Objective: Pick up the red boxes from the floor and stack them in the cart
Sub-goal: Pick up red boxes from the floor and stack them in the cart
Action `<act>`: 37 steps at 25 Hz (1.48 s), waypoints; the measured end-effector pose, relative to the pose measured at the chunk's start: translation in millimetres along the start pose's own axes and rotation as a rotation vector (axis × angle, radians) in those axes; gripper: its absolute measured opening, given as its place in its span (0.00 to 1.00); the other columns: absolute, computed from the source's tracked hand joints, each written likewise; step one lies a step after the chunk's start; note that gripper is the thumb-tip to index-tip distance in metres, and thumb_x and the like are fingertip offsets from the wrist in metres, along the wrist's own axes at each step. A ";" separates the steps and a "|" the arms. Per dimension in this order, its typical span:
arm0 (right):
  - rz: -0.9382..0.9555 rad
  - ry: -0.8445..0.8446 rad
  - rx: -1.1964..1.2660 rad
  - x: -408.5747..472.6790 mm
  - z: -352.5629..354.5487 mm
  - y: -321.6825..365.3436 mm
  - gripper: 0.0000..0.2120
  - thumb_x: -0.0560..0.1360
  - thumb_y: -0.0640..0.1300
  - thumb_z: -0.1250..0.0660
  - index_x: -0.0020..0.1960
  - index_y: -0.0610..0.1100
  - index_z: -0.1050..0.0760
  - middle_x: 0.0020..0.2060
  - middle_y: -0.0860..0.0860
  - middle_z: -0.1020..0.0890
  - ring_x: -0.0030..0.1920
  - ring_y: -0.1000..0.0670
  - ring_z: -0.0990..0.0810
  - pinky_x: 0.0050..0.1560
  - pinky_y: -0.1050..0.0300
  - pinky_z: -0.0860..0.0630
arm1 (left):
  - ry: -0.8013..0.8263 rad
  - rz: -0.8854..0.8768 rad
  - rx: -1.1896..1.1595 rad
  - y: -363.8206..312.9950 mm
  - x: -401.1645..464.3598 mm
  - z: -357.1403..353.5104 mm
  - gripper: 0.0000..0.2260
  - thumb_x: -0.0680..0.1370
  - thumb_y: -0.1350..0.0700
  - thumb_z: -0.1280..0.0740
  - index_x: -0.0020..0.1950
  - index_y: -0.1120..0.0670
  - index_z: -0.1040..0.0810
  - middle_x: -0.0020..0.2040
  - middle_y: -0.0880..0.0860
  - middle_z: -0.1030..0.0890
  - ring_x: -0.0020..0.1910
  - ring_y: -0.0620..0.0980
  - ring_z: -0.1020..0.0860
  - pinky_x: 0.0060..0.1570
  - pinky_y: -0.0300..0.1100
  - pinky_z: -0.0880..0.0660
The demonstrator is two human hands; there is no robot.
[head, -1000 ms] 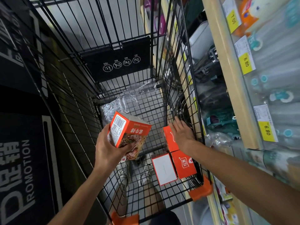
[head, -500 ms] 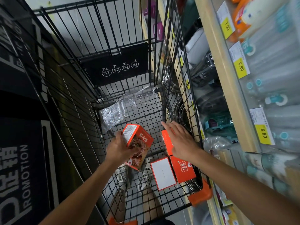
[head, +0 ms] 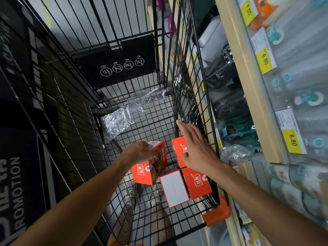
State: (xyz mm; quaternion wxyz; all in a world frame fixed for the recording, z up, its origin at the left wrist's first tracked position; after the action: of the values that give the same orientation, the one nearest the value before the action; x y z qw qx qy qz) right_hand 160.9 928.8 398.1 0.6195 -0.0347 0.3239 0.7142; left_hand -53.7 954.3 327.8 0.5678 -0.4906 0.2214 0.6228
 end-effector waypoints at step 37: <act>-0.067 -0.216 -0.003 -87.3 163.8 141.2 0.36 0.77 0.51 0.34 0.81 0.53 0.45 0.79 0.54 0.43 0.78 0.51 0.46 0.76 0.47 0.41 | -0.495 -0.748 0.340 -42.0 -246.5 193.1 0.35 0.75 0.27 0.50 0.77 0.43 0.38 0.77 0.47 0.36 0.75 0.50 0.38 0.72 0.58 0.35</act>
State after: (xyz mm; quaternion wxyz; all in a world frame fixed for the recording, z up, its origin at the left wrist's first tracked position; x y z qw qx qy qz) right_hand 110.4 933.1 625.8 0.6742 0.0309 0.2530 0.6932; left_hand -115.4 1005.1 633.5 0.8608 -0.2738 -0.0136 0.4287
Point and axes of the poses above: each hand's wrist, its own x-axis towards the middle knuckle, its own z-axis out of the back of the hand, y = z × x, the point moved 4 cm from there along x, towards the middle knuckle
